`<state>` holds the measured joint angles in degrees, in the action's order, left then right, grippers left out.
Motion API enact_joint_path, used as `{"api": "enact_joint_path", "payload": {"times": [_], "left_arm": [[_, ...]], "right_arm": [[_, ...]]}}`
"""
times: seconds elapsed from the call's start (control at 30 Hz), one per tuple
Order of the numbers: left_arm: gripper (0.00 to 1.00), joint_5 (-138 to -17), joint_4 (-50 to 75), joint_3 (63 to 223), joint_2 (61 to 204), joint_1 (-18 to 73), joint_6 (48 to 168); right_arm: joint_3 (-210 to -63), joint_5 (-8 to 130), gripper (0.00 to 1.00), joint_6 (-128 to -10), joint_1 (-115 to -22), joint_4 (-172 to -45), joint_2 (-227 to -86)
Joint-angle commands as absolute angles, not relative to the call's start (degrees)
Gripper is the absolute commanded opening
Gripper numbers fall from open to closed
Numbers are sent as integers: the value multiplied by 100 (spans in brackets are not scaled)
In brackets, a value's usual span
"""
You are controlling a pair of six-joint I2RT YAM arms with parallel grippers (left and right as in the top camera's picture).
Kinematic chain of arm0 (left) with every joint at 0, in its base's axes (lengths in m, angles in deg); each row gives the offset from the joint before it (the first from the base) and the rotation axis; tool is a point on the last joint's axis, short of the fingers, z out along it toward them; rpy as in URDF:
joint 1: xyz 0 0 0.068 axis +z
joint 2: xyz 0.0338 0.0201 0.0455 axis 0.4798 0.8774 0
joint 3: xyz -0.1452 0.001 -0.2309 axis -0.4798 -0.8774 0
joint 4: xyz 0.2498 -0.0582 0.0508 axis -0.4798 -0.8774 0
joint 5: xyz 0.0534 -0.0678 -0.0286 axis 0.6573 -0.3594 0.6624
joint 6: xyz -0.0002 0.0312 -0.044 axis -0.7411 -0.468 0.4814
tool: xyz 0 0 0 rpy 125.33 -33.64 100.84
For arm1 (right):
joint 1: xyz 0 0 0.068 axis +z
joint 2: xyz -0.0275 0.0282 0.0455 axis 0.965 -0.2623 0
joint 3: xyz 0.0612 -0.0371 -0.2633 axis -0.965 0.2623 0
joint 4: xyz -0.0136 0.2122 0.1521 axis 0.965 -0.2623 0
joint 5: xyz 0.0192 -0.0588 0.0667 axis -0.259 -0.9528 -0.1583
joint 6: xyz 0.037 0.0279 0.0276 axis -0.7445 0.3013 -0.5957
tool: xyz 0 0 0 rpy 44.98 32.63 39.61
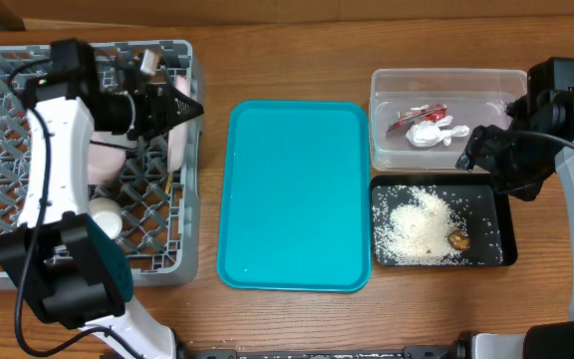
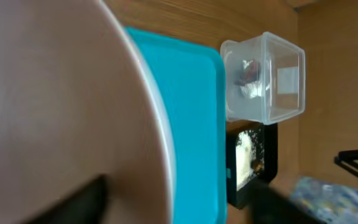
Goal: Sort waste into correct bins and load items into the dishwasher
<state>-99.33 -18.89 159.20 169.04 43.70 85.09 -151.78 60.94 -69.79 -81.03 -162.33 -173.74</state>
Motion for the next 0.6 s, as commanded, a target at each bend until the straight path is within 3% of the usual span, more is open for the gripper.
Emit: {"api": "enact_joint_path", "payload": {"times": [0.0,0.03,0.13,0.27,0.4,0.57], "left_arm": [[100,-10030,-2147,15955,16804,4606,8396],[100,-9874,-2219,15957,16738,4623,8378],[100,-9225,-2287,15957,16472,4593,8354],[100,-8052,-2189,15957,15938,4374,8595],[100,-6259,-2108,15955,15617,4035,9504],[100,-5713,-2462,15955,15654,3727,9786]], "right_arm": [[-15246,6049,79,-6957,-8092,-16135,-17326],[-15246,6092,86,-6957,-8092,-16085,-17326],[-15246,6431,91,-6948,-8086,-15766,-17326],[-15246,7255,92,-6253,-7992,-14918,-17326],[-15246,6969,92,-5663,-7629,-14142,-17346],[-15246,6514,100,-5669,-7144,-13604,-17523]]}}
